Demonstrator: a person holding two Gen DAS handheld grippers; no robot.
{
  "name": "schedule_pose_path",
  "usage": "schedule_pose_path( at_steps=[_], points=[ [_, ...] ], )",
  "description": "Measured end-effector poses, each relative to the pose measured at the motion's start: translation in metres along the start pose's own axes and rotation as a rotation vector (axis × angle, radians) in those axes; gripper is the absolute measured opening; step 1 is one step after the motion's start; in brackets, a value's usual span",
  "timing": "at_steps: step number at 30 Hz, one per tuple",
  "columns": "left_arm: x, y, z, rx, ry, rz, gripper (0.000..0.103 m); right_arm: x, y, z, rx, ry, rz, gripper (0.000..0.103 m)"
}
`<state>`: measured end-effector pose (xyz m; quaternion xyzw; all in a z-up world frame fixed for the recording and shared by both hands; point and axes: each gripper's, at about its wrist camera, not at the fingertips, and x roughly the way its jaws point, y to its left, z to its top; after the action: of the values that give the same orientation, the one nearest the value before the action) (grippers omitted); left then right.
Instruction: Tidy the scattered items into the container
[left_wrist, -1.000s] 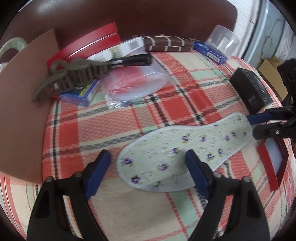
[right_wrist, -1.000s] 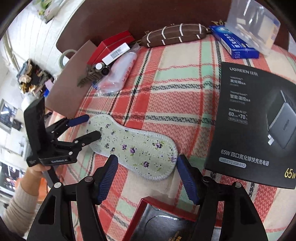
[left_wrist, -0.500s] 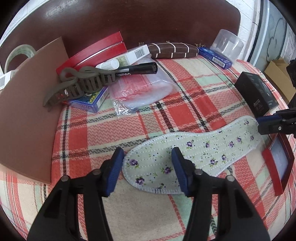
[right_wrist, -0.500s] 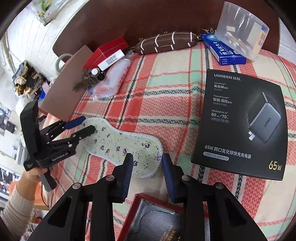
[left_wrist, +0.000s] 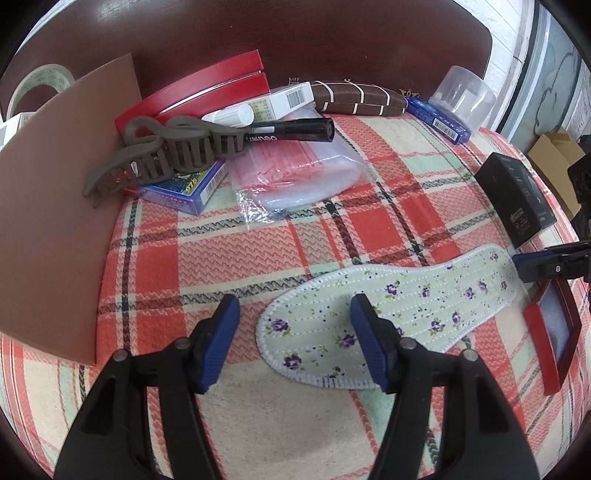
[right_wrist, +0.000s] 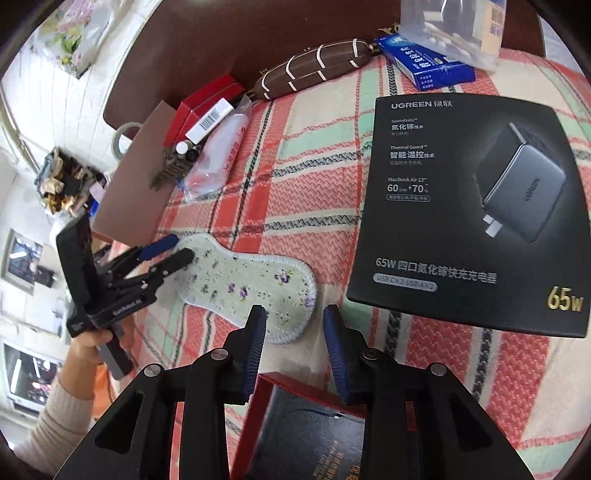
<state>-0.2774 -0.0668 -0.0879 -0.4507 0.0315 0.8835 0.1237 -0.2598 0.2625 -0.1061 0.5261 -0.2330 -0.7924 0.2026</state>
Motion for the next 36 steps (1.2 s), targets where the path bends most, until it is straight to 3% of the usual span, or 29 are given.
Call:
schedule_pose_path(
  at_steps=[3, 7, 8, 11, 16, 19, 32, 36],
  points=[
    [0.000, -0.009, 0.000, 0.031, -0.001, -0.012, 0.062, 0.010, 0.003, 0.004, 0.019, 0.011, 0.058, 0.035],
    [-0.002, -0.017, -0.001, 0.085, -0.014, 0.019, 0.062, 0.011, 0.023, 0.004, -0.064, -0.004, -0.028, 0.034],
    [-0.002, -0.016, -0.001, 0.085, -0.015, 0.017, 0.062, 0.012, 0.026, 0.004, -0.082, 0.002, -0.054, 0.024],
    [-0.002, -0.011, -0.001, 0.066, -0.020, 0.006, 0.053, 0.009, 0.031, 0.004, -0.115, 0.009, -0.086, 0.019],
    [-0.006, -0.002, -0.002, 0.050, -0.036, 0.022, 0.031, 0.003, 0.043, 0.000, -0.188, -0.020, -0.131, 0.013],
    [-0.009, -0.002, -0.003, 0.059, -0.042, 0.028, 0.026, 0.002, 0.049, 0.000, -0.216, -0.031, -0.157, 0.013],
    [-0.026, -0.007, -0.011, 0.093, -0.038, 0.000, 0.022, 0.003, 0.046, -0.001, -0.233, -0.039, -0.211, 0.013],
    [-0.035, -0.004, -0.010, 0.047, -0.048, -0.060, 0.022, 0.003, 0.050, -0.003, -0.242, -0.045, -0.212, 0.013]
  ],
)
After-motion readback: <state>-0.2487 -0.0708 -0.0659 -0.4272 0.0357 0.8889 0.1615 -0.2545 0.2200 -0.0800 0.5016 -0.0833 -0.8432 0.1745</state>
